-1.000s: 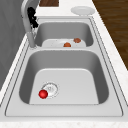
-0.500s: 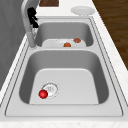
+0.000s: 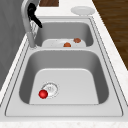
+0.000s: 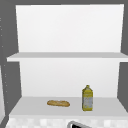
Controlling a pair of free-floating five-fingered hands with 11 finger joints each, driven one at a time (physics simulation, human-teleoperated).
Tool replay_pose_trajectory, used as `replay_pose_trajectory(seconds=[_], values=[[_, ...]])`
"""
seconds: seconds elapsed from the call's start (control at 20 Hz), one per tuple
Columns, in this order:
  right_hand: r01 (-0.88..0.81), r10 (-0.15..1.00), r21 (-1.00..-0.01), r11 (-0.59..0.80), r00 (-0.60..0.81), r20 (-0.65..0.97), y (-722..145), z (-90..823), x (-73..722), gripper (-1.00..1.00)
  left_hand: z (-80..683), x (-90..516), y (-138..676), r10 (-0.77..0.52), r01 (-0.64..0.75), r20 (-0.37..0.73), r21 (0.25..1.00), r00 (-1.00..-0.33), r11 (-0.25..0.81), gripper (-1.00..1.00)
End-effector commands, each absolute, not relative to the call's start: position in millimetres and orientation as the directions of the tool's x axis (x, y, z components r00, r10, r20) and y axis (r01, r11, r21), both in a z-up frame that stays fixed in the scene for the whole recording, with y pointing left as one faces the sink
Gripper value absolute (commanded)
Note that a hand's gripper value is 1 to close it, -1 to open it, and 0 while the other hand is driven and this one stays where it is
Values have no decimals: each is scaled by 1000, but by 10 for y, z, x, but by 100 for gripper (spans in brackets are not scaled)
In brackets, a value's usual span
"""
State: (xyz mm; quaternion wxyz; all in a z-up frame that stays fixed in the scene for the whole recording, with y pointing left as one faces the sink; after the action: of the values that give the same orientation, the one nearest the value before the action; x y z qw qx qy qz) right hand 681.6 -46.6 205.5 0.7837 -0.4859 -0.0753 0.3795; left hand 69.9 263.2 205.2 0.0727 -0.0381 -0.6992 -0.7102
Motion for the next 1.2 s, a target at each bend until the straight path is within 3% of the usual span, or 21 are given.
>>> replay_pose_trajectory(seconds=[0.0, 0.55, 1.15], values=[[-534, 680, -801, 272, 695, -233, -648, 2243, 6816, -100, 2052, 699, 2632, -50, 156, 156, 988, -987, -12, 0], [-538, 708, -767, 349, 688, -161, -1147, 2644, 6740, -100, 2052, 699, 2632, -50, 156, 156, 988, -987, -12, 0], [-592, 779, -738, 325, 609, -146, -1594, 2072, 6465, -100, 2052, 699, 2632, -50, 156, 156, 988, -987, -12, 0]])
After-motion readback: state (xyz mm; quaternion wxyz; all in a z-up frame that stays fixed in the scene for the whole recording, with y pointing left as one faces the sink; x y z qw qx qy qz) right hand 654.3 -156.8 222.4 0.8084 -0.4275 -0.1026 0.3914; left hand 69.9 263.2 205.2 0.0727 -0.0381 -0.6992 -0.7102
